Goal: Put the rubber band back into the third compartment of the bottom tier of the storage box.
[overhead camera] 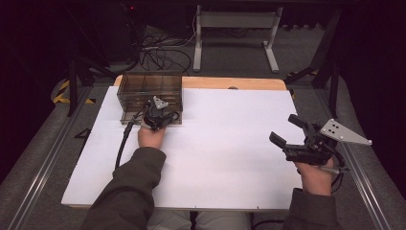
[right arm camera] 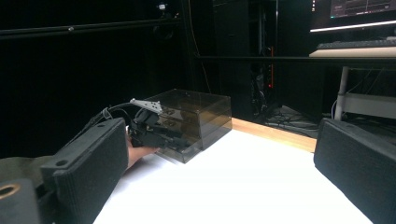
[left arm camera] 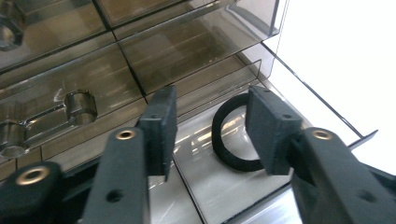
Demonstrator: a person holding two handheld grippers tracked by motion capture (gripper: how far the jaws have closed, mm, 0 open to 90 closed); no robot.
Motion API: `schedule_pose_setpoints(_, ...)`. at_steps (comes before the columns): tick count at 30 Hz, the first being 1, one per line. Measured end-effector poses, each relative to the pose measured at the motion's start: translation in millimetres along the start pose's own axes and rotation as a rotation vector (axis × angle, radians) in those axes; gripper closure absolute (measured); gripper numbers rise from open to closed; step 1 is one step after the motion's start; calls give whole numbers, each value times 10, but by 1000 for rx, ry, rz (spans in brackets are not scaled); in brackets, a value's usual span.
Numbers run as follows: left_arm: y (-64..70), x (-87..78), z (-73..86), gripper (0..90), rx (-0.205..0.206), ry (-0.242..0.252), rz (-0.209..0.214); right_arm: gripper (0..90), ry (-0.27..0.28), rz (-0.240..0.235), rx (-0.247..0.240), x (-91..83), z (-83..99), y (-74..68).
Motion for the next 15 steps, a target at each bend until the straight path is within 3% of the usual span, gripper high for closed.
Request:
schedule_pose_setpoints(5,11,-39,3,413,-36,0,42,37,1,8,-5,-35,-1,12)
schedule_pose_setpoints(8,38,-79,-13,403,-22,12,55,37,6,15,-3,-66,-11,4)
schedule_pose_setpoints(15,75,-218,-85,330,-32,60,78,37,12,24,-8,-115,-26,-14)
Point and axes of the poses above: each handheld gripper's, and its own axes: x roughly forward along the jaws, z roughly out of its underside, y roughly to its right, the point moved 5 cm from there along x, roughly forward along the jaws, and after that the axes turned 8 degrees about -z, right-handed, at the moved point
